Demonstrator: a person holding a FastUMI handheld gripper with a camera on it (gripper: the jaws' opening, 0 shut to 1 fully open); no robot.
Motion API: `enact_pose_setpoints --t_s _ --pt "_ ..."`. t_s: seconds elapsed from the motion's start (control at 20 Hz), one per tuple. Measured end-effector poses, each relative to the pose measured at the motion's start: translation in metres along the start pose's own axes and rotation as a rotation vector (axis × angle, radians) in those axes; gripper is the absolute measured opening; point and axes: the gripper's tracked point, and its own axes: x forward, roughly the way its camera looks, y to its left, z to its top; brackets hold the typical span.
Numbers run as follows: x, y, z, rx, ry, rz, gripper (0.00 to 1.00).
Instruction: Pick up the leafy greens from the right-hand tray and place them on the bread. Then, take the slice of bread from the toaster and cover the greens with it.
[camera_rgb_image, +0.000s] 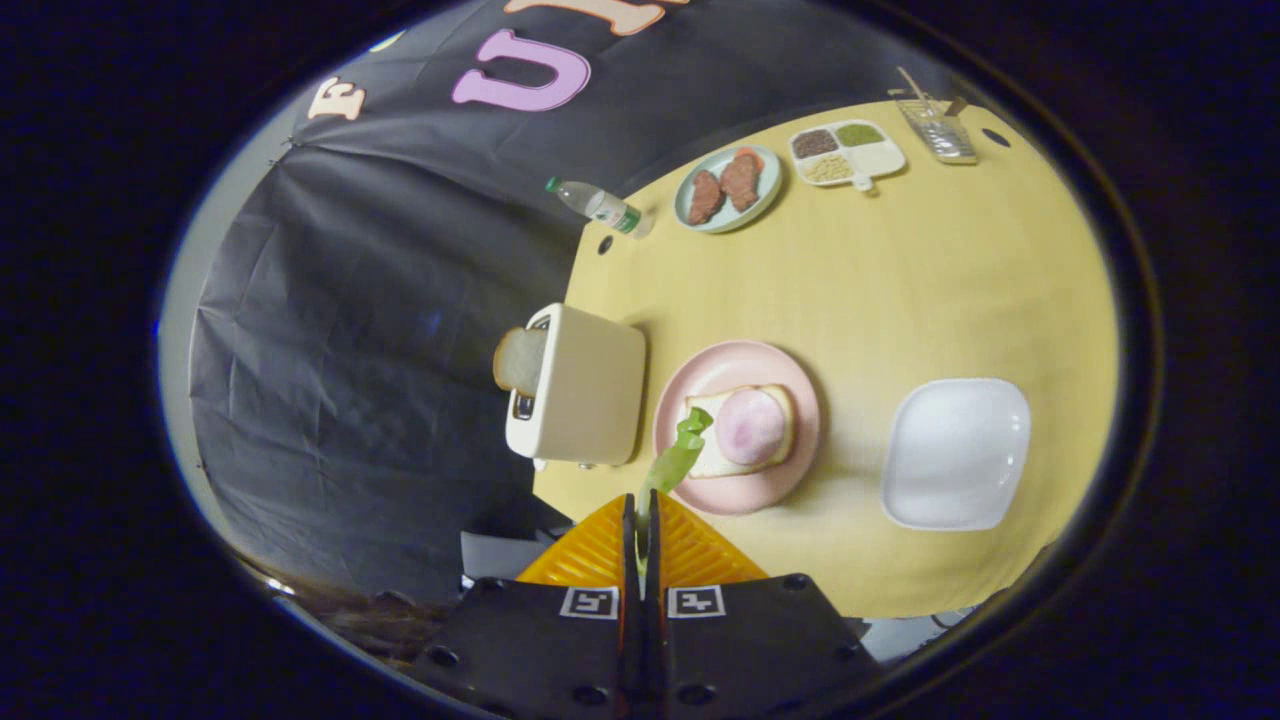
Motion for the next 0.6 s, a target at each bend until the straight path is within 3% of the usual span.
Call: enact_pose_setpoints --t_s 0.25,0.6 --pt "0.066 0.003 -0.006 -0.053 0.061 -0.008 0.04" --pt "0.11 -0.048 0.009 -0.118 0.071 -0.138 0.04"
